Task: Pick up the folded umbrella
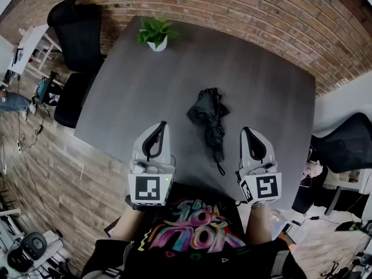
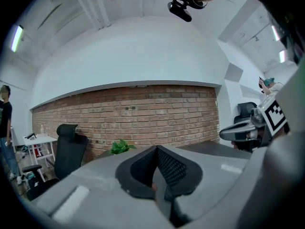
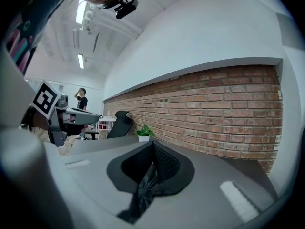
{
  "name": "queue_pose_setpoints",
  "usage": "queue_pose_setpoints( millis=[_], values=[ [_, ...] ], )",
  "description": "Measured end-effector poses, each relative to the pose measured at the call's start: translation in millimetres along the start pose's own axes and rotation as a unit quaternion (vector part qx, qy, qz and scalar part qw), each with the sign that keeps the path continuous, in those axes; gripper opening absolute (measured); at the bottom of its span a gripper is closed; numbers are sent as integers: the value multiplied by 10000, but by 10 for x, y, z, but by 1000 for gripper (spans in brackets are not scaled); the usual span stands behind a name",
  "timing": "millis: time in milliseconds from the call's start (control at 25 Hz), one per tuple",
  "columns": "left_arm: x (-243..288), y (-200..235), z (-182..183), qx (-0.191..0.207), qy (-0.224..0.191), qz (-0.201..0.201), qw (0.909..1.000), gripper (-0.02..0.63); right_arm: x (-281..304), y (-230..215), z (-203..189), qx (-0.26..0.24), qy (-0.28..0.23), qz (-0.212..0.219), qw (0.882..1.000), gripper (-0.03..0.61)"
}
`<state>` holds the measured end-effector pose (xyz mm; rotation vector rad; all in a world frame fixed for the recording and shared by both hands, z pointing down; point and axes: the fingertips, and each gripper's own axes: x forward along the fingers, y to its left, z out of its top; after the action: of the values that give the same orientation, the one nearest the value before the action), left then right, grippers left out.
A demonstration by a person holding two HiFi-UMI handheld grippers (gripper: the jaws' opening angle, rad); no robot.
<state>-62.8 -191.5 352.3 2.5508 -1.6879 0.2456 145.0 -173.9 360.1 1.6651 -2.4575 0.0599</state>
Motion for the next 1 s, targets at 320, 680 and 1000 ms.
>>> queue_pose_setpoints(
  millis=[320, 680, 1000],
  values=[
    [258, 138, 73, -53, -61, -198, 9998, 2, 166, 21, 45, 109, 38, -114, 9999, 3],
    [361, 153, 23, -99, -46, -281, 9995, 1, 342, 51, -131, 304, 369, -22, 9989, 6],
    [402, 177, -3, -105, -11, -272, 9996, 2, 480, 130, -320, 525, 654, 259, 9961, 149]
  ],
)
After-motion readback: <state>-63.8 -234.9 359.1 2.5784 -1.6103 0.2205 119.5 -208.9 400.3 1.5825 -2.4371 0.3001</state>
